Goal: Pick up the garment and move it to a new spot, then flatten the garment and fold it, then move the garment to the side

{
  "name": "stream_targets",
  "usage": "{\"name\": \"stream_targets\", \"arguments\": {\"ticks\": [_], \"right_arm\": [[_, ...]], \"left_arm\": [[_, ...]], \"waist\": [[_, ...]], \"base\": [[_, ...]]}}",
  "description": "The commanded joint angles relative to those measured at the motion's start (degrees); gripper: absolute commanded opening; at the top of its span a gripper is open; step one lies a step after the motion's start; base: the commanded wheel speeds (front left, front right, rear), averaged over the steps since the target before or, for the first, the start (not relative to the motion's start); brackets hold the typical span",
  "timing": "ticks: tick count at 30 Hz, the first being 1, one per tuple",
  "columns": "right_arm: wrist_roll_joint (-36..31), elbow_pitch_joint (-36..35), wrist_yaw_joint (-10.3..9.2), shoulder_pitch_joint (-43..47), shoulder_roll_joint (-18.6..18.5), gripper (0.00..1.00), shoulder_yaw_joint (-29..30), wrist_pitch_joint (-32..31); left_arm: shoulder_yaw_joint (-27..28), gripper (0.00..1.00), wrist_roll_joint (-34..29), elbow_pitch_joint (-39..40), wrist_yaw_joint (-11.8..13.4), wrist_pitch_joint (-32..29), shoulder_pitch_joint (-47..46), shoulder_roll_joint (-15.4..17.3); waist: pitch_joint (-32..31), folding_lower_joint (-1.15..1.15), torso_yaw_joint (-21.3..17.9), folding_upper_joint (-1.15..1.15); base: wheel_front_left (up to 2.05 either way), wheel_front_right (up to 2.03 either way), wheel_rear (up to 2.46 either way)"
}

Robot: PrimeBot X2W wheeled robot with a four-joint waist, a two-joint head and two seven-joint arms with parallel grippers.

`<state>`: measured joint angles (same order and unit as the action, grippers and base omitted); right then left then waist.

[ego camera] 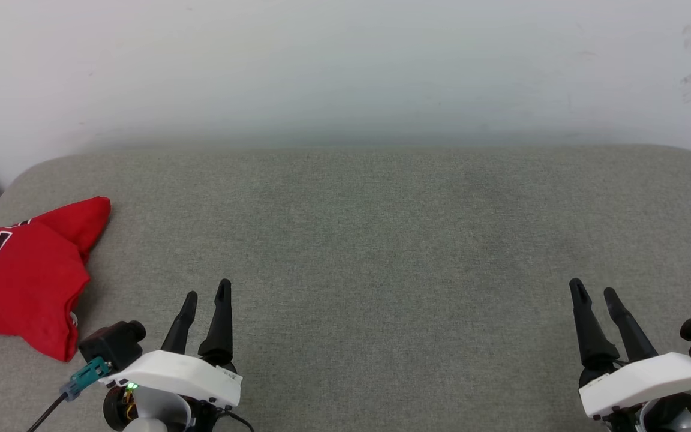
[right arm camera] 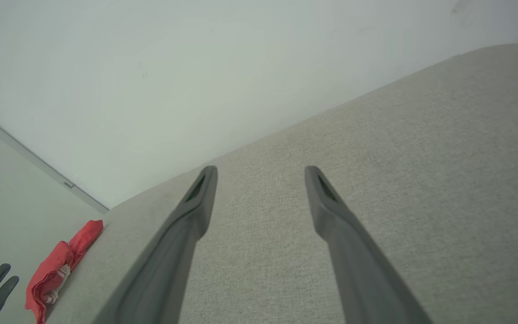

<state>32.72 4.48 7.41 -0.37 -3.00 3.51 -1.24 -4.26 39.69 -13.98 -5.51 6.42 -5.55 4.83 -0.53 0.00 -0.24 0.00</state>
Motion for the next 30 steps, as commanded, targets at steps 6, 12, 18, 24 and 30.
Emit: {"name": "stream_targets", "arguments": {"ticks": [6,12,18,24,30], "right_arm": [[-5.7,-2.0,0.11,0.7,0.1,1.00,0.2,0.0],[-12.1,-3.4,0.11,1.7,0.1,1.00,0.4,0.2],[-15.2,-4.2,0.12,2.5,0.1,1.00,0.5,0.5],[-18.4,-4.9,0.12,2.8,0.1,1.00,0.5,0.8],[-21.3,-5.7,0.12,3.1,0.1,1.00,0.5,1.1]], "left_arm": [[-0.9,1.00,-5.6,-0.1,0.8,1.5,-1.7,0.6],[-2.1,1.00,-11.8,-1.1,1.5,3.0,-1.9,0.9],[-3.0,1.00,-15.4,-1.3,1.7,3.8,-2.0,1.3],[-3.5,1.00,-18.6,-1.5,2.3,4.6,-2.0,1.6],[-3.8,1.00,-21.5,-1.4,2.9,5.4,-2.0,1.8]], "waist": [[0.1,0.00,0.0,0.00],[-0.1,0.00,-0.1,0.00],[-0.1,0.00,0.0,0.00],[-0.3,0.00,0.0,0.00],[-0.3,0.00,0.1,0.00]], "base": [[0.00,0.00,0.00],[0.00,0.00,0.00],[0.00,0.00,0.00],[0.00,0.00,0.00],[0.00,0.00,0.00]]}}
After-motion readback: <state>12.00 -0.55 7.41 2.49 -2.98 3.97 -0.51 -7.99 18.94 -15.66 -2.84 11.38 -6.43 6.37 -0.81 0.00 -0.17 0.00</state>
